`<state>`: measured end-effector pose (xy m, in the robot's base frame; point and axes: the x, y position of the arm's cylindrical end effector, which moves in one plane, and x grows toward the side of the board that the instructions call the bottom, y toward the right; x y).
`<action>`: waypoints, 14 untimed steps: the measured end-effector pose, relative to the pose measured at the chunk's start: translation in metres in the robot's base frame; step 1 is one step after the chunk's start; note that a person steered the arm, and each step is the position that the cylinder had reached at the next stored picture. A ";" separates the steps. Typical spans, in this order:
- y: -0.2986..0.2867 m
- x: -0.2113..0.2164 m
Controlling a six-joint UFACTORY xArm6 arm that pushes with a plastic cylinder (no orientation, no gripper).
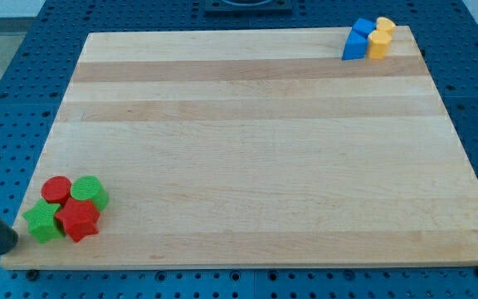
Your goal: Slide red star to the bottom right
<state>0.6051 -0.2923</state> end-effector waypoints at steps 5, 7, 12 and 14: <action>0.189 -0.048; 0.185 -0.093; 0.330 -0.130; 0.363 -0.175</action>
<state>0.4298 0.0702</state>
